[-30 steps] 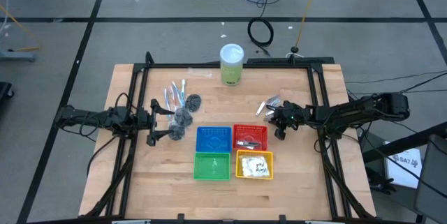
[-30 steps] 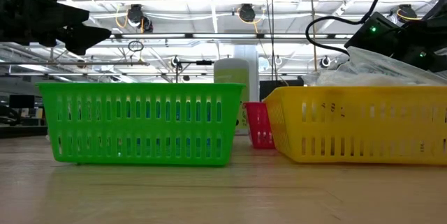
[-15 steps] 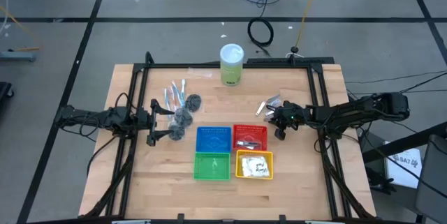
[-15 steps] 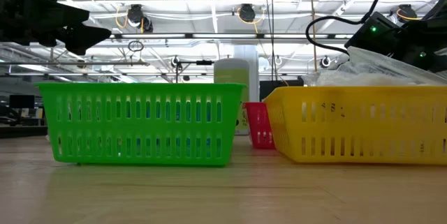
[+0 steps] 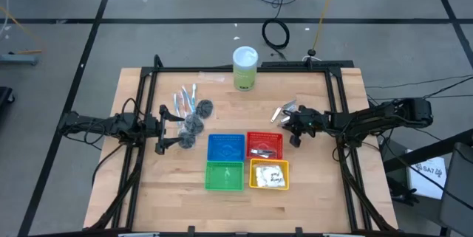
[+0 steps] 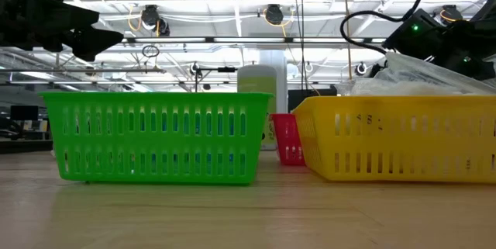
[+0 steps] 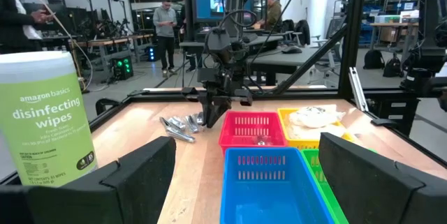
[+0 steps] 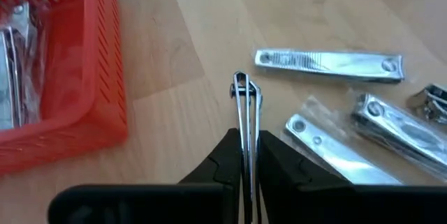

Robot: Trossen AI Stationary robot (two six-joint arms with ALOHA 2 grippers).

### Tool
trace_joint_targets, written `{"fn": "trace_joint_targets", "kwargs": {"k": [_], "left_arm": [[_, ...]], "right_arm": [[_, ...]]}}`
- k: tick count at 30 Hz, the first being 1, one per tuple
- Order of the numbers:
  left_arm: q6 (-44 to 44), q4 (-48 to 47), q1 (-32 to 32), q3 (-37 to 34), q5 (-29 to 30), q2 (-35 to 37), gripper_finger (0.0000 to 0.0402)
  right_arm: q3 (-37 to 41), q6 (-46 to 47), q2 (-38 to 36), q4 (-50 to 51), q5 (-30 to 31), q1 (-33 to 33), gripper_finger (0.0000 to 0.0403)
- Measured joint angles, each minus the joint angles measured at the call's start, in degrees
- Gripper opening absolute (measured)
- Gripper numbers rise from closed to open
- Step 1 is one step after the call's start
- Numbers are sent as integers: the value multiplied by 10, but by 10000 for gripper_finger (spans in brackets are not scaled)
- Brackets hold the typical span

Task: Pick & Place Travel size toiletries
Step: Put the nail cutter into the red basket

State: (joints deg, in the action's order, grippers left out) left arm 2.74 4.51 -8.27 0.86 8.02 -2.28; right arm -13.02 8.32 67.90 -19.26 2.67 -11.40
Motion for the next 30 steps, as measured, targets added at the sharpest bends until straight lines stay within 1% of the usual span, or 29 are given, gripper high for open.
{"fn": "trace_joint_targets", "kwargs": {"k": [30], "left_arm": [[0, 0, 0, 0, 0, 0, 347]], "right_arm": [[-1, -20, 0, -128, 0, 0, 22]]}}
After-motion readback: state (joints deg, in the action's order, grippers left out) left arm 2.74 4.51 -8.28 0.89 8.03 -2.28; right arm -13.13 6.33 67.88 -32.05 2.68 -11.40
